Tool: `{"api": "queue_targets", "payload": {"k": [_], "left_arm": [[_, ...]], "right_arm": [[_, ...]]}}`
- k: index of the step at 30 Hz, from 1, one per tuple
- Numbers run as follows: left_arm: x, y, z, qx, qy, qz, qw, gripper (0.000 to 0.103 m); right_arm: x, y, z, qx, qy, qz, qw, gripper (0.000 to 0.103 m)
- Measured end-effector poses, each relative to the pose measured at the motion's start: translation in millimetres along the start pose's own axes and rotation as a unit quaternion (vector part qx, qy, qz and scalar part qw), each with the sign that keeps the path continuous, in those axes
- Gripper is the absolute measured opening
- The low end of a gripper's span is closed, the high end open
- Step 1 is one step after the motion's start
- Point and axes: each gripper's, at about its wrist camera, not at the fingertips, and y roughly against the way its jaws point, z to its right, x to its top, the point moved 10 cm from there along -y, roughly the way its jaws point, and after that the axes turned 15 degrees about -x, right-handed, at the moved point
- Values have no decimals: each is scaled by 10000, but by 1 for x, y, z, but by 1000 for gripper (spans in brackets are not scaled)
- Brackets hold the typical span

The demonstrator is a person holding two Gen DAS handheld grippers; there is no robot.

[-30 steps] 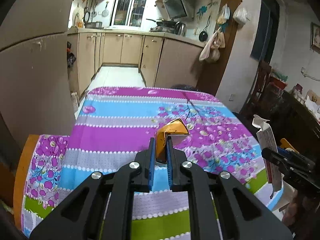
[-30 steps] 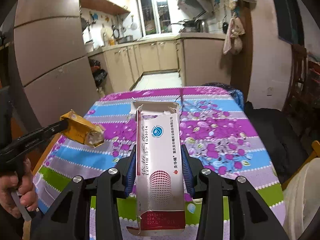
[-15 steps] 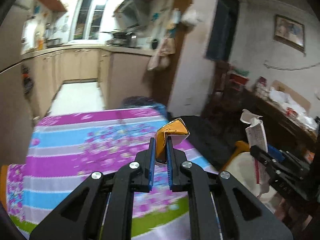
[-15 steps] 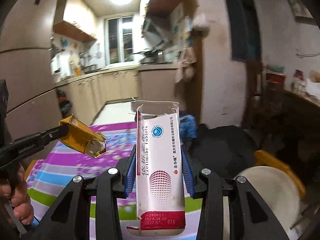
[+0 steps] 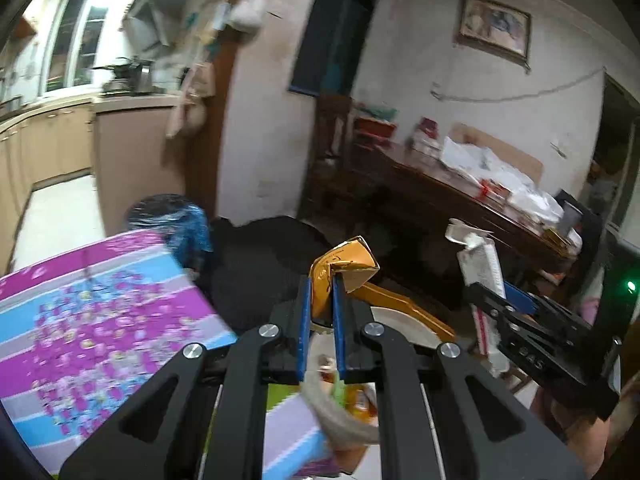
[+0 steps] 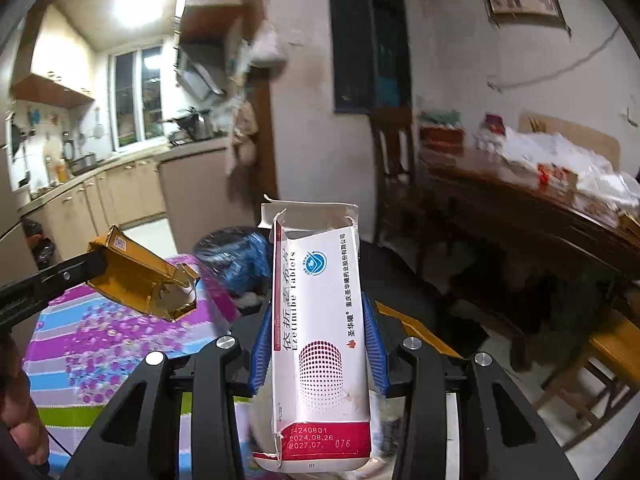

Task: Collect trash
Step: 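Carry the gold box and medicine box over the white basin, then open both tools to drop the gold box and medicine box into the basin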

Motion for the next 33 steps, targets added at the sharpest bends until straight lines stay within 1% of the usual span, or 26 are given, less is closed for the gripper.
{"api": "queue_targets", "payload": {"k": [4, 7, 10, 14, 20, 23, 33], "left_arm": [[-4, -35, 18, -195, 1, -366, 9991, 9], [-9, -57, 24, -261, 22, -608, 9978, 9], [-18, -80, 25, -240, 77, -837, 9962, 9], [-34, -101, 20, -150, 166, -1074, 9940, 9], [-50, -114, 11, -41, 185, -1271, 9917, 9], [-51, -117, 9, -19, 206, -1303, 9913, 9], [-56, -124, 8, 43, 192, -1373, 9903, 9]], "right_arm": [[-5, -37, 27, -14, -74, -593, 9982, 41], [-12, -63, 31, 41, -99, -983, 9951, 41], [-20, -86, 34, 42, -51, -1254, 9921, 41], [-35, -105, 37, 0, -46, -1483, 9889, 41], [-59, -125, 35, 10, -99, -1719, 9851, 41], [-68, -132, 36, 24, -116, -1791, 9838, 41], [-78, -140, 33, 80, -109, -1791, 9837, 41]]}}
